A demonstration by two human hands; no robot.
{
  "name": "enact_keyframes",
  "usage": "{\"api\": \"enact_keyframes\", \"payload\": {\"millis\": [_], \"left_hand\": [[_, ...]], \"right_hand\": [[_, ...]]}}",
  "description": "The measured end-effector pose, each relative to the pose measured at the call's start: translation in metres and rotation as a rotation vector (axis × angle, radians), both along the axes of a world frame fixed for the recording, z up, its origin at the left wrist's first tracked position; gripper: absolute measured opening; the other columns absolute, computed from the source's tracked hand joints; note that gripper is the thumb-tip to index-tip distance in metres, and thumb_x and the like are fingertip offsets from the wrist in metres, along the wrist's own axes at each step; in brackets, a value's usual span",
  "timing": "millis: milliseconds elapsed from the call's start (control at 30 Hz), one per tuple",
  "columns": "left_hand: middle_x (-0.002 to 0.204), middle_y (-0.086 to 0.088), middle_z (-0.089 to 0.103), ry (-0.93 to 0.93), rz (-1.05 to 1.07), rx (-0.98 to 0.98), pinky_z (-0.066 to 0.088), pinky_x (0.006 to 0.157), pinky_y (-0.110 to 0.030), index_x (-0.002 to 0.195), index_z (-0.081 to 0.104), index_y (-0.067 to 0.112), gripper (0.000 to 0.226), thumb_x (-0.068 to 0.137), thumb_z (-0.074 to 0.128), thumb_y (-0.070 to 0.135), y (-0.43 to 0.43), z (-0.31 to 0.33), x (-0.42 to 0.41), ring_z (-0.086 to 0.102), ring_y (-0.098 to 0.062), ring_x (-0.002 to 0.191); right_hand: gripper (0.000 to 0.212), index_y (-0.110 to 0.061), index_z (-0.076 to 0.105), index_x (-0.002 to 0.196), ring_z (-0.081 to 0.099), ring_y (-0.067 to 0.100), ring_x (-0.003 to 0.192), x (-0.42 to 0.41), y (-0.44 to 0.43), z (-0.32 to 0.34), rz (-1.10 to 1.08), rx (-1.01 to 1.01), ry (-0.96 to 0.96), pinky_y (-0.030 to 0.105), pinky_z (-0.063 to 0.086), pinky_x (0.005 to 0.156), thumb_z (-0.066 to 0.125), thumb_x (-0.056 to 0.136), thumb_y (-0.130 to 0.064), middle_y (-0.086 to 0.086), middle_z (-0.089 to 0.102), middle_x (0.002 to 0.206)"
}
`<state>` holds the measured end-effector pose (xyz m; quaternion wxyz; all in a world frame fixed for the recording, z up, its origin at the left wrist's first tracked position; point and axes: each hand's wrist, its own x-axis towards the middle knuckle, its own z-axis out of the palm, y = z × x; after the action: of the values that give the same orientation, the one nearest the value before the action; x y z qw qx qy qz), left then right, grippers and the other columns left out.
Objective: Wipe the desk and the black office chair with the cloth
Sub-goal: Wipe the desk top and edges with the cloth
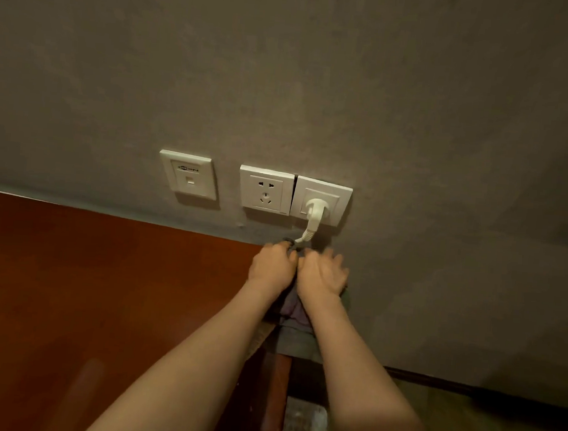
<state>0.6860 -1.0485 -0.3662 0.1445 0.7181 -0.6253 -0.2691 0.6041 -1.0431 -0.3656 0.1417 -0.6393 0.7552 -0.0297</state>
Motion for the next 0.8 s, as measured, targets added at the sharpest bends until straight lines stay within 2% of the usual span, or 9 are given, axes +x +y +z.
{"api": "enact_keyframes", "payload": {"millis": [133, 267, 400, 500, 567, 633, 700, 733, 800], "left_hand": [[0.128, -0.019, 0.050, 0.010, -0.103, 0.053, 0.043, 0.091, -0.038, 0.126, 0.054, 0.016, 0.034, 0.096, 0.040, 0.025, 0.015, 0.002, -0.031, 0.052, -0.039, 0.114], [0.132, -0.018, 0.048, 0.001, -0.156, 0.056, 0.042, 0.094, -0.039, 0.129, 0.052, 0.016, 0.036, 0.097, 0.039, 0.024, 0.036, 0.004, -0.032, 0.051, -0.039, 0.117], [0.130, -0.018, 0.051, 0.086, -0.068, -0.081, 0.041, 0.093, -0.039, 0.126, 0.055, 0.013, 0.034, 0.096, 0.041, 0.022, 0.046, 0.022, -0.010, 0.051, -0.039, 0.115], [0.119, -0.021, 0.056, 0.044, 0.023, -0.153, 0.042, 0.087, -0.039, 0.120, 0.057, 0.011, 0.031, 0.095, 0.042, 0.022, 0.039, 0.033, 0.021, 0.053, -0.040, 0.111], [0.118, -0.023, 0.057, -0.014, 0.068, -0.131, 0.042, 0.086, -0.038, 0.117, 0.058, 0.009, 0.030, 0.095, 0.043, 0.023, 0.032, 0.030, 0.046, 0.053, -0.040, 0.110], [0.121, -0.022, 0.056, -0.068, 0.088, -0.068, 0.043, 0.087, -0.037, 0.115, 0.058, 0.008, 0.029, 0.094, 0.044, 0.022, 0.027, 0.017, 0.068, 0.053, -0.039, 0.111], [0.127, -0.021, 0.053, -0.086, 0.060, -0.036, 0.042, 0.090, -0.037, 0.119, 0.057, 0.008, 0.031, 0.094, 0.045, 0.023, 0.026, 0.003, 0.078, 0.052, -0.038, 0.113], [0.131, -0.019, 0.050, -0.081, 0.036, -0.041, 0.042, 0.092, -0.037, 0.123, 0.055, 0.009, 0.033, 0.095, 0.045, 0.023, 0.027, -0.002, 0.079, 0.051, -0.038, 0.115], [0.136, -0.018, 0.045, -0.074, -0.029, -0.047, 0.041, 0.094, -0.038, 0.130, 0.051, 0.012, 0.037, 0.096, 0.044, 0.025, 0.025, -0.006, 0.070, 0.050, -0.037, 0.117]], "right_hand": [[0.039, -0.013, 0.058, 0.125, 0.038, 0.030, 0.125, -0.026, 0.017, 0.003, -0.077, 0.063, 0.036, 0.037, 0.035, 0.097, 0.034, 0.100, -0.030, 0.012, 0.046, 0.133], [0.037, -0.018, 0.053, 0.129, 0.040, 0.028, 0.123, -0.029, 0.048, -0.003, -0.094, 0.025, 0.062, 0.036, 0.038, 0.095, 0.030, 0.101, -0.027, 0.011, 0.043, 0.133], [0.038, -0.020, 0.049, 0.132, 0.039, 0.028, 0.123, -0.016, 0.050, 0.017, -0.022, -0.090, -0.006, 0.036, 0.039, 0.093, 0.034, 0.099, -0.032, 0.011, 0.043, 0.132], [0.038, -0.020, 0.048, 0.133, 0.038, 0.029, 0.122, 0.013, 0.039, 0.031, 0.044, -0.145, -0.072, 0.037, 0.038, 0.093, 0.035, 0.099, -0.030, 0.012, 0.042, 0.132], [0.038, -0.022, 0.046, 0.134, 0.037, 0.030, 0.122, 0.040, 0.036, 0.030, 0.124, -0.094, -0.104, 0.038, 0.036, 0.095, 0.037, 0.098, -0.029, 0.013, 0.041, 0.133], [0.038, -0.026, 0.052, 0.130, 0.044, 0.030, 0.115, 0.062, 0.040, 0.018, 0.181, -0.085, -0.038, 0.038, 0.038, 0.090, 0.047, 0.094, -0.034, 0.012, 0.047, 0.125], [0.036, -0.031, 0.067, 0.112, 0.056, 0.028, 0.094, 0.071, 0.044, 0.015, 0.134, -0.093, 0.018, 0.035, 0.045, 0.074, 0.069, 0.078, -0.043, 0.010, 0.059, 0.104], [0.037, -0.031, 0.067, 0.113, 0.057, 0.028, 0.093, 0.068, 0.045, 0.013, 0.116, -0.125, 0.041, 0.035, 0.045, 0.074, 0.068, 0.079, -0.044, 0.010, 0.059, 0.103], [0.041, -0.029, 0.048, 0.136, 0.044, 0.031, 0.114, 0.058, 0.043, 0.000, 0.122, -0.085, 0.007, 0.040, 0.038, 0.090, 0.043, 0.097, -0.039, 0.012, 0.047, 0.124]]}}
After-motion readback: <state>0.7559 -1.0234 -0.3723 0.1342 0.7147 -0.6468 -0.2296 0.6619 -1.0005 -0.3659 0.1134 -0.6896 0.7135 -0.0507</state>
